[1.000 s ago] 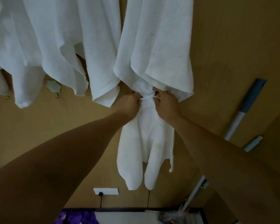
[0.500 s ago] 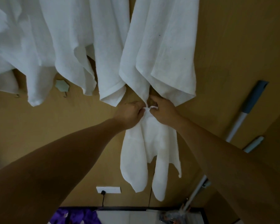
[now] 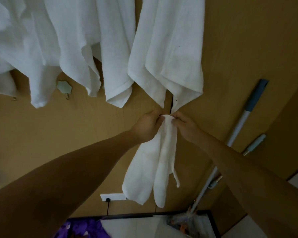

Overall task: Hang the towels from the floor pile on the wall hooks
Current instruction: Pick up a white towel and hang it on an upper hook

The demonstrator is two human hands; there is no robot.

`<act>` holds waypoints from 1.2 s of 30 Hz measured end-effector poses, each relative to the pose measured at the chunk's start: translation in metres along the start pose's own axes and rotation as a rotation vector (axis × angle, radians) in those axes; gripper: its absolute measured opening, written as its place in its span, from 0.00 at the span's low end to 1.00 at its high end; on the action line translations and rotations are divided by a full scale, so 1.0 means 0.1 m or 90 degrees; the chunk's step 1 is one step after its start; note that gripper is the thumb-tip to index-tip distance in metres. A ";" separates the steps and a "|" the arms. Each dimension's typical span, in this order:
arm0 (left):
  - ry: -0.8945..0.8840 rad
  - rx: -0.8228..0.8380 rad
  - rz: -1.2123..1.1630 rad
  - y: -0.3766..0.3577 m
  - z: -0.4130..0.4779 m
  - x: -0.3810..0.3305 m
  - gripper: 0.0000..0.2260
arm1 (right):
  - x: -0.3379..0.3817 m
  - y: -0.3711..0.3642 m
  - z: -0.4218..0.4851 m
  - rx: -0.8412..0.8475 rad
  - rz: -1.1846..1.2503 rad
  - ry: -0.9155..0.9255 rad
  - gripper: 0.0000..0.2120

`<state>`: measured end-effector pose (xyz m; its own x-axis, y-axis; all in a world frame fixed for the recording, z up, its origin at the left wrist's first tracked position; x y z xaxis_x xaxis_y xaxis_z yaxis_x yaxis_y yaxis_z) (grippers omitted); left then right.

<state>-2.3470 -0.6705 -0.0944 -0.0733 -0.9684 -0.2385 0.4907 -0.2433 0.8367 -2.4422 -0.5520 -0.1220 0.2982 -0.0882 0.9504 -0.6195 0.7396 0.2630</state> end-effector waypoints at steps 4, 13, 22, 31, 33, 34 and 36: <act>-0.025 -0.052 -0.029 0.31 0.18 -0.22 0.10 | 0.35 0.12 -0.03 -0.056 0.098 0.060 0.06; 0.001 -0.099 0.106 0.43 0.61 0.11 0.11 | 0.68 0.11 0.45 -0.097 -0.144 0.219 0.14; 0.047 -0.162 0.209 0.50 0.89 0.30 0.15 | 0.68 0.34 0.77 -0.188 -0.571 0.374 0.24; 0.003 -0.227 0.356 0.46 0.94 0.31 0.12 | 0.63 0.25 0.92 -0.148 -0.598 0.277 0.17; -0.031 -0.170 0.426 0.33 0.86 0.31 0.12 | 0.63 0.20 0.87 -0.167 -0.554 0.350 0.10; -0.045 -0.140 0.445 0.26 0.82 0.32 0.12 | 0.56 0.15 0.87 -0.154 -0.552 0.378 0.06; -0.041 -0.092 0.445 0.19 0.77 0.34 0.10 | 0.48 0.13 0.82 -0.168 -0.517 0.389 0.05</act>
<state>-2.4077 -0.7120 -0.0488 0.2514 -0.8972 0.3630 0.5511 0.4410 0.7084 -2.4954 -0.6020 -0.0591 0.9148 -0.3252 0.2396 0.0868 0.7375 0.6697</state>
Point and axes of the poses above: each hand's wrist, its own z-axis towards the middle knuckle, its own y-axis out of the back of the hand, x = y × z, the point moved 5 cm from there along z, towards the middle knuckle, and after that the axes turned 14 degrees about z, right-handed, at the moved point
